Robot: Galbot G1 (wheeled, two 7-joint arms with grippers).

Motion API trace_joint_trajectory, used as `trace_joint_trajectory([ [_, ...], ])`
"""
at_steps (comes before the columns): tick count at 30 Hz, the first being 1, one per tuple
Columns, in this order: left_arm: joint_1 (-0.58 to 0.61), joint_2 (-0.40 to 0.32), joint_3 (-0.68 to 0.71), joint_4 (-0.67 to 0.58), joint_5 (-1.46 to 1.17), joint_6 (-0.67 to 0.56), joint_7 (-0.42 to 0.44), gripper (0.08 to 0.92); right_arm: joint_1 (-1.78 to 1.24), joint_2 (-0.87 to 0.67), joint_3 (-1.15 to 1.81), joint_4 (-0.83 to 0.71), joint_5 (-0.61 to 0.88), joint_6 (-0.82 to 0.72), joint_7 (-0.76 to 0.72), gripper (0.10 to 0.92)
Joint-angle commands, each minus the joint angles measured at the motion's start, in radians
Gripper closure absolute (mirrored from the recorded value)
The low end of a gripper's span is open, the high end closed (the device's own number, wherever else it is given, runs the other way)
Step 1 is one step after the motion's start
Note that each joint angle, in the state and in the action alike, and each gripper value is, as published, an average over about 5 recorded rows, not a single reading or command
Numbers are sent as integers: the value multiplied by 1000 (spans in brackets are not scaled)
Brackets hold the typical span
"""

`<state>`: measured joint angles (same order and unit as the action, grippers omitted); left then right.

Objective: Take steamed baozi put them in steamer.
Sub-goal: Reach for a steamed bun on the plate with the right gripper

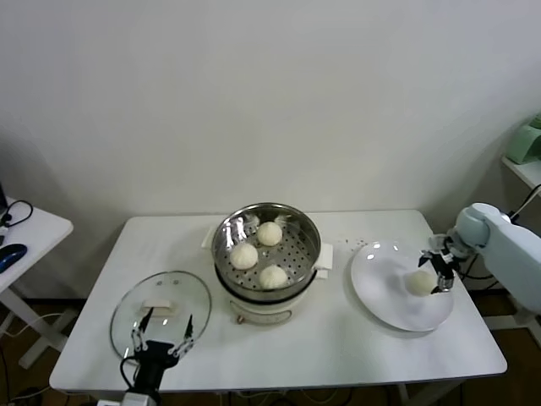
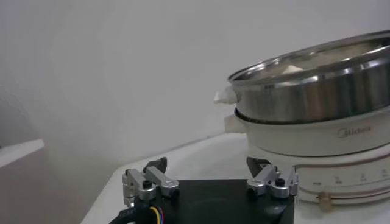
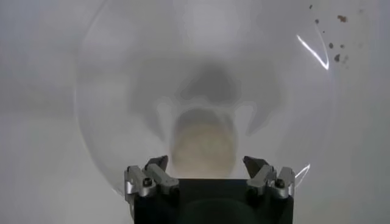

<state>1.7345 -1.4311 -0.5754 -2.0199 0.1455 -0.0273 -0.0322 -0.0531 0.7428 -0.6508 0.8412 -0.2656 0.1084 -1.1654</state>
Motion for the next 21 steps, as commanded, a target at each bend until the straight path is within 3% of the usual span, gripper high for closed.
trace_joint_trajectory([
  [1, -1, -1, -1, 9, 1, -1, 1, 177, -18, 56, 28, -65, -24, 5, -6, 203],
  [16, -12, -2, 2, 19, 5, 2, -1, 177, -22, 61, 45, -87, -34, 4, -30, 203],
  [21, -8, -1, 1, 20, 6, 0, -2, 177, -20, 59, 50, -90, -33, 5, -31, 246],
])
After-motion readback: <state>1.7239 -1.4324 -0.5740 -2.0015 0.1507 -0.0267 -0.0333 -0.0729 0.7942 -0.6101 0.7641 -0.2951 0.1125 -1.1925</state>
